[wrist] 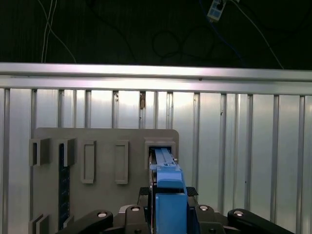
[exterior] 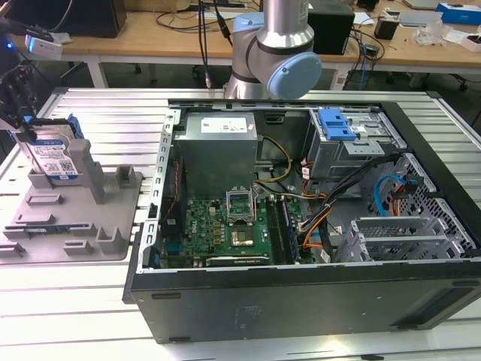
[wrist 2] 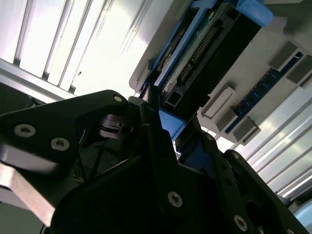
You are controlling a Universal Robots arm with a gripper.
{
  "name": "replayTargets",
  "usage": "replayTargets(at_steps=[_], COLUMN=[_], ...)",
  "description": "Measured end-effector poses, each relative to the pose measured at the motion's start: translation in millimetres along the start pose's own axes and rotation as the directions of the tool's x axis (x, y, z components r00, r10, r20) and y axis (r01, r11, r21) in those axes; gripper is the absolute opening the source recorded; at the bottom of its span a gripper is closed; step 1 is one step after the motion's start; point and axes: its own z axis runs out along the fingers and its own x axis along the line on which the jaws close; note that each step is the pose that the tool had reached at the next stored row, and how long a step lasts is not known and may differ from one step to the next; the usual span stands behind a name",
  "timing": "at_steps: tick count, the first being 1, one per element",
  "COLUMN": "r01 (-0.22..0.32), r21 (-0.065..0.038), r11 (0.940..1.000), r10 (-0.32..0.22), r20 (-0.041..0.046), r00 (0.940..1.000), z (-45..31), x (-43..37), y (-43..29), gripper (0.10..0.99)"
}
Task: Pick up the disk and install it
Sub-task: 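Pick up the disk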
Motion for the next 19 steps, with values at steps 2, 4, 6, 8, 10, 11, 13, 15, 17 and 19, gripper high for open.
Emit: replayTargets(at_steps=[2, 4, 6, 8, 10, 11, 13, 15, 17, 19], r01=[0.000, 0.000, 0.000, 0.000, 0.000, 0.000, 0.000, 0.000, 0.000, 0.000], r21=[0.000, 0.000, 0.000, 0.000, 0.000, 0.000, 0.000, 0.000, 0.000, 0.000], r11=[1.0000, 1.0000, 1.0000, 1.0000, 1.0000, 1.0000, 1.0000, 1.0000, 1.0000, 1.0000], r10=[0.000, 0.000, 0.000, 0.000, 0.000, 0.000, 0.000, 0.000, 0.000, 0.000], r20=[0.0000, 0.0000, 0.0000, 0.0001, 0.0002, 0.0000, 0.0001, 0.0000, -0.0005, -0.0011], r00=[1.0000, 1.0000, 1.0000, 1.0000, 1.0000, 1.0000, 1.0000, 1.0000, 1.0000, 1.0000], z=[0.1, 0.1, 0.1, 0.1, -0.4, -1.1, -2.5, -16.8, -25.9, -31.0], x=[0.0, 0.0, 0.0, 0.0, 0.0, 0.0, 0.0, 0.1, 0.2, 0.1], y=[0.0, 0.0, 0.0, 0.0, 0.0, 0.0, 0.0, 0.1, 0.0, 0.0], gripper=[0.369, 0.369, 0.369, 0.369, 0.369, 0.369, 0.369, 0.369, 0.369, 0.369])
